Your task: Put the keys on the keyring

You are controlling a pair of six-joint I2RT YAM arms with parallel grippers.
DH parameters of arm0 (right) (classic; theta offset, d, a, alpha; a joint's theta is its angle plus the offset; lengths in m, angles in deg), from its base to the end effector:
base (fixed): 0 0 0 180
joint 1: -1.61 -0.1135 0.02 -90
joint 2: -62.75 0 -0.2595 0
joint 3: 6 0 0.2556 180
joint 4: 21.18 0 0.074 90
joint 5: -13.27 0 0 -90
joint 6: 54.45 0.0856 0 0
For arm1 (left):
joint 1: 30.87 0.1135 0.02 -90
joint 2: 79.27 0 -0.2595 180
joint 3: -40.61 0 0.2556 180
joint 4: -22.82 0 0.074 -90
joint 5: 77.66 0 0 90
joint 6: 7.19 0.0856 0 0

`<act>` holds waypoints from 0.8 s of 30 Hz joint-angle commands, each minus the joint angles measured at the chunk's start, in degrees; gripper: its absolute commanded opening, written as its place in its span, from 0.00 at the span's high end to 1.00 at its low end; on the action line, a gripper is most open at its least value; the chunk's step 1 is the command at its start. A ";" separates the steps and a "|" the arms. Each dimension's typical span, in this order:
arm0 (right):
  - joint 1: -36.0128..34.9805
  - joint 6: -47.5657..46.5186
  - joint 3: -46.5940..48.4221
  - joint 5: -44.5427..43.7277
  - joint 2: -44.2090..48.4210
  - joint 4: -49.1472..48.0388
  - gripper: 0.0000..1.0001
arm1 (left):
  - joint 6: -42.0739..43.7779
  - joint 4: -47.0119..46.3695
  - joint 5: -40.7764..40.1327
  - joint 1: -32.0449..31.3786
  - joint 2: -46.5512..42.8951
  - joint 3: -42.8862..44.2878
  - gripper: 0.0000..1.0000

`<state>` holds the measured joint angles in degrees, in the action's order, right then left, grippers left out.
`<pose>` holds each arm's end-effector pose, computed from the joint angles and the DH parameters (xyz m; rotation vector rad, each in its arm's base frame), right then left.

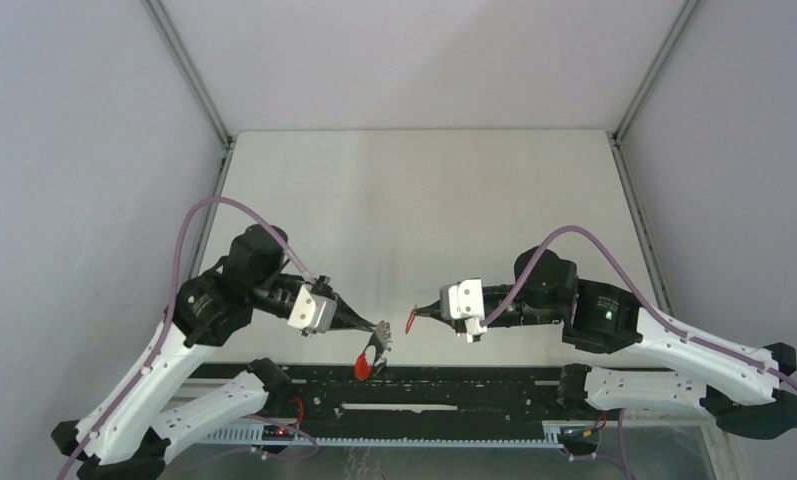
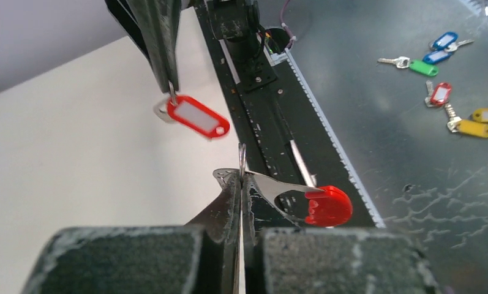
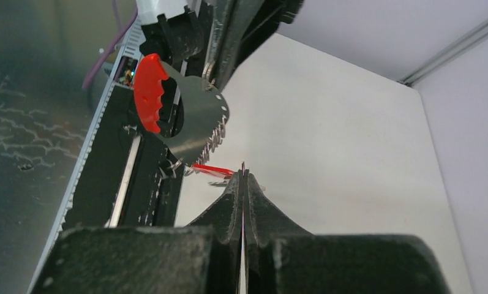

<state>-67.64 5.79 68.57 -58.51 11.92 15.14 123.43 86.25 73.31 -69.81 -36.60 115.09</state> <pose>0.0606 0.2355 0.3838 -1.5460 1.0106 0.7725 0.0656 -0.1492 0.3635 1.6780 1.0491 -1.0912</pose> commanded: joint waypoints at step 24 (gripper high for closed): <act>-1.39 -17.82 7.01 -1.90 -1.31 7.45 1.00 | -9.26 -22.69 7.28 -2.59 8.98 0.19 1.00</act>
<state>-68.32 -9.16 72.09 -58.86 10.74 21.89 118.47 66.88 77.48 -72.02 -26.80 118.06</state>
